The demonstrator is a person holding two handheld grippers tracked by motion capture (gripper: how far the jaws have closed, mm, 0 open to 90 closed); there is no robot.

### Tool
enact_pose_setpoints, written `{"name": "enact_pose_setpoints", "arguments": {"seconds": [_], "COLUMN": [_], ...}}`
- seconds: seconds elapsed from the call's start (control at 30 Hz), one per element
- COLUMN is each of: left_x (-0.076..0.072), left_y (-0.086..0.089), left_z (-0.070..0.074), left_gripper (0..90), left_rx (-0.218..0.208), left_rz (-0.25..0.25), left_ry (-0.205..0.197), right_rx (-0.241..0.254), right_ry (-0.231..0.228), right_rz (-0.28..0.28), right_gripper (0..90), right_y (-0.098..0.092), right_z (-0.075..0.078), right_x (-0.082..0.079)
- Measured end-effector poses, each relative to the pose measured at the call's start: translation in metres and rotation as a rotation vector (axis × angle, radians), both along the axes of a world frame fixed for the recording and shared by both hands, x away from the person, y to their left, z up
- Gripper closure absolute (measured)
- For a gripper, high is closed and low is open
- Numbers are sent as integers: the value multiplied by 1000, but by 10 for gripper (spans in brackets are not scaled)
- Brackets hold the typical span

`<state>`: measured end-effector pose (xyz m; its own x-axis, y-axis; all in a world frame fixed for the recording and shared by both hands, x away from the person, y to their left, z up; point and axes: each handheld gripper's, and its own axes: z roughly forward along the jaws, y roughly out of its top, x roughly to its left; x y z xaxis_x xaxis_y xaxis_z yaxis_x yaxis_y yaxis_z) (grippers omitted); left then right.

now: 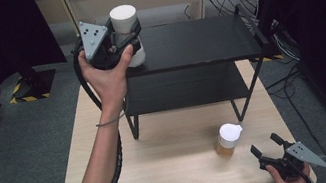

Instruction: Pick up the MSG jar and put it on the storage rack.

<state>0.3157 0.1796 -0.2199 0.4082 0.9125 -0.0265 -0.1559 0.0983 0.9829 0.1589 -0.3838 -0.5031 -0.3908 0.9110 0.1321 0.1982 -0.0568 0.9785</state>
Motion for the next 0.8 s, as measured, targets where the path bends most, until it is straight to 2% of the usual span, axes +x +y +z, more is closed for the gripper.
{"name": "enact_pose_setpoints", "arguments": {"seconds": [0.1, 0.3, 0.63, 0.8], "left_x": [3, 5, 8, 8], "left_y": [-2, -3, -3, -3], "left_z": [2, 1, -5, -9], "left_gripper": [337, 337, 337, 337], "left_rx": [10, 3, -1, -6], "left_rz": [17, 25, 25, 24], "left_ry": [8, 16, 28, 20], "right_rx": [4, 0, 0, -2], "right_ry": [-2, 0, -1, -1], "right_rz": [0, 3, 3, 4], "right_gripper": [61, 61, 61, 61], "right_y": [0, 0, 0, 0], "right_z": [-1, 0, 0, 0], "right_x": [0, 0, 0, 0]}}
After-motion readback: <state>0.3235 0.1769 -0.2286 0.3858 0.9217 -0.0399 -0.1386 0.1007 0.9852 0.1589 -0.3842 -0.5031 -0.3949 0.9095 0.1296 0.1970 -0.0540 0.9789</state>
